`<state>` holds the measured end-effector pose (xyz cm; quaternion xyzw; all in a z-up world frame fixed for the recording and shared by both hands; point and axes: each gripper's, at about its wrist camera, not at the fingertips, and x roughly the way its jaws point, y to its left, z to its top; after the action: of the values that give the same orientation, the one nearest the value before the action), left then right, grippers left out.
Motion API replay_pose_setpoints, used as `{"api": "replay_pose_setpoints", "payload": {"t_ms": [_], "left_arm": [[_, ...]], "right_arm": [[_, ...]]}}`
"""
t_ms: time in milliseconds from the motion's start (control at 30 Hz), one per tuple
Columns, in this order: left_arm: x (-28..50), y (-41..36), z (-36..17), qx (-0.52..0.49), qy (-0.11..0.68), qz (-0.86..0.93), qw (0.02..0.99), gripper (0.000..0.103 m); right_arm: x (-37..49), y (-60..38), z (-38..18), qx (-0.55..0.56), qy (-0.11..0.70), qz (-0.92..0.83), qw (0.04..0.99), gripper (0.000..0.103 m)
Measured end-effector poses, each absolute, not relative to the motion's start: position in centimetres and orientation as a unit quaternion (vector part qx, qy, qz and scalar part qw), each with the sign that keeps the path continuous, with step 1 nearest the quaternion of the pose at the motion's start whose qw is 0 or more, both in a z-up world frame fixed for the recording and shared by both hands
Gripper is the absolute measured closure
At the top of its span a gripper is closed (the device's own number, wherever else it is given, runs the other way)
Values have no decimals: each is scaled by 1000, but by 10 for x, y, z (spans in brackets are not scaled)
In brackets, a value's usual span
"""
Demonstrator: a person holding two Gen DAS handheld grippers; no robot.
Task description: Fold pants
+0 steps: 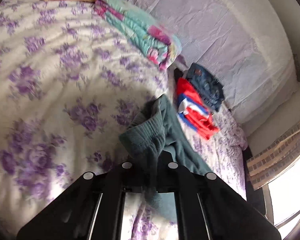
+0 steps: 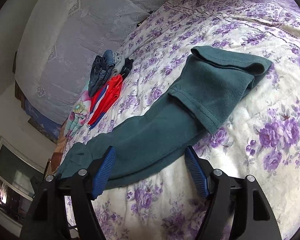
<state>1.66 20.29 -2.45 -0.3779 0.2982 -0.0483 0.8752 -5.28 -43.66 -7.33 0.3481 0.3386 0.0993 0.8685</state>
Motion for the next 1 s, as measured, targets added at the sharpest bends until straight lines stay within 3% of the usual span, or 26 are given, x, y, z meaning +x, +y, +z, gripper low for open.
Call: {"api": "replay_pose_setpoints", "payload": {"t_ms": [200, 433, 500, 567, 667, 700, 733, 767, 867, 1000], "left_arm": [[-53, 240, 24, -345, 230, 11, 910, 99], [-43, 257, -53, -352, 333, 57, 873, 95], [-47, 262, -70, -378, 324, 55, 865, 94], [-54, 264, -71, -385, 307, 48, 869, 93], [-66, 269, -63, -379, 292, 31, 877, 72], [-72, 270, -59, -379, 285, 31, 880, 55], [-79, 272, -55, -372, 280, 56, 883, 24], [-87, 275, -51, -361, 268, 88, 889, 16], [-99, 290, -48, -343, 267, 139, 890, 13], [-105, 304, -53, -391, 261, 129, 873, 13]], "right_arm": [[-59, -445, -75, 366, 328, 96, 866, 31], [-62, -430, -65, 337, 325, 109, 877, 32], [-62, -420, -63, 294, 337, 93, 889, 42], [-62, -414, -67, 272, 356, 95, 889, 61], [-57, -409, -80, 277, 378, 106, 877, 66], [-55, -408, -82, 276, 378, 104, 878, 67], [-54, -407, -82, 277, 374, 103, 879, 70], [-50, -406, -80, 280, 371, 107, 879, 70], [-21, -400, -56, 266, 346, 132, 890, 70], [42, -410, -34, 244, 330, 88, 907, 61]]}}
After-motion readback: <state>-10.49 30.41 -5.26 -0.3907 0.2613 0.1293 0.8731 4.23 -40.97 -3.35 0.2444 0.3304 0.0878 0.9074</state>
